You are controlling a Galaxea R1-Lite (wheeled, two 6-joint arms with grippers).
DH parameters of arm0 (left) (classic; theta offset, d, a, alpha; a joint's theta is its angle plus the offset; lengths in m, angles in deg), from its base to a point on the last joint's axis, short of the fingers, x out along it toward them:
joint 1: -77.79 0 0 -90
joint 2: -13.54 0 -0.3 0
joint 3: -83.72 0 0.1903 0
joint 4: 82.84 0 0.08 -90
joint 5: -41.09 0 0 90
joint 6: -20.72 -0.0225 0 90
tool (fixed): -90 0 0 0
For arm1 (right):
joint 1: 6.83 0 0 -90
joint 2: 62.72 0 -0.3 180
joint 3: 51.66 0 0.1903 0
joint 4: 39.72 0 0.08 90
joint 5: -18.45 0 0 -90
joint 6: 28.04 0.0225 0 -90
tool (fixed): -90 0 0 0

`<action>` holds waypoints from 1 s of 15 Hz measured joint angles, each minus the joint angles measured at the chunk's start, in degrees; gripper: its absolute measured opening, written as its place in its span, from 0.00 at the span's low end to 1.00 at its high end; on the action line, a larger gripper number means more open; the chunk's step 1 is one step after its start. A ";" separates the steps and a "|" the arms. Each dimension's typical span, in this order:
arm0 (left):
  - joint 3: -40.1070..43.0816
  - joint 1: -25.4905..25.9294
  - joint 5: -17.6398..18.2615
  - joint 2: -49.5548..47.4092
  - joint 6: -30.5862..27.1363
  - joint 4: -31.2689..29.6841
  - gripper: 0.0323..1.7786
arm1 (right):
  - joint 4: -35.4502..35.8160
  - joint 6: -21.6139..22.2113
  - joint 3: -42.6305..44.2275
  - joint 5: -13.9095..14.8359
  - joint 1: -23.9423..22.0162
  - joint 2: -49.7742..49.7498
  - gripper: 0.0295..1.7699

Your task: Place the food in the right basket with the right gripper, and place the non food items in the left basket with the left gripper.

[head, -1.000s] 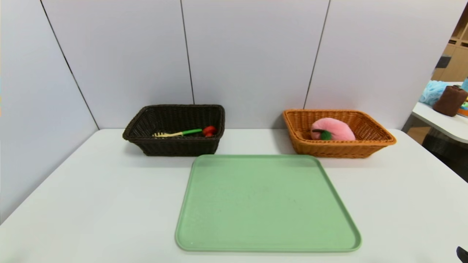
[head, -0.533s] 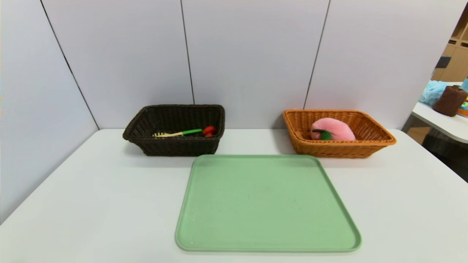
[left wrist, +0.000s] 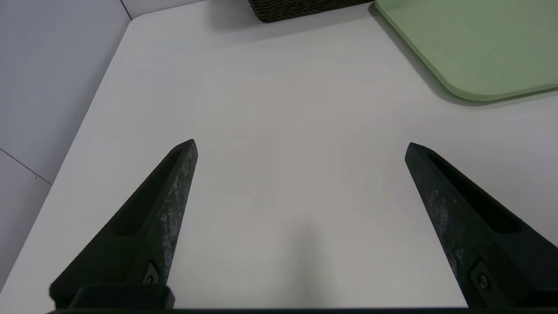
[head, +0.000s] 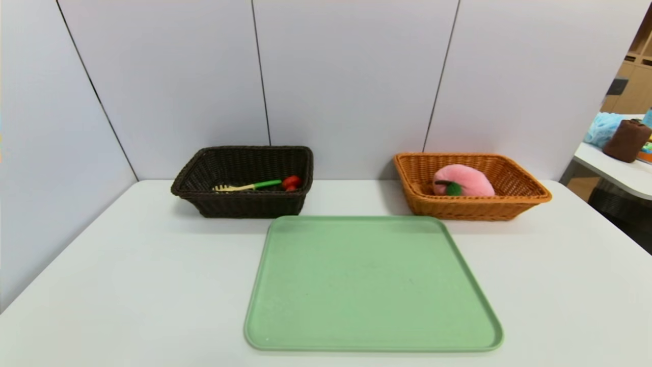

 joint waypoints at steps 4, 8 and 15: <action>2.02 -0.21 0.85 -2.30 0.27 0.39 0.95 | -0.13 0.74 -1.62 -0.45 -0.07 -2.86 0.96; 2.79 -0.20 2.54 -2.63 1.49 0.35 0.95 | -4.71 0.22 -2.01 -1.50 0.15 -9.29 0.96; 6.86 -0.21 0.22 -2.68 11.39 -6.03 0.95 | -3.72 -1.87 -3.99 0.46 0.20 -11.24 0.96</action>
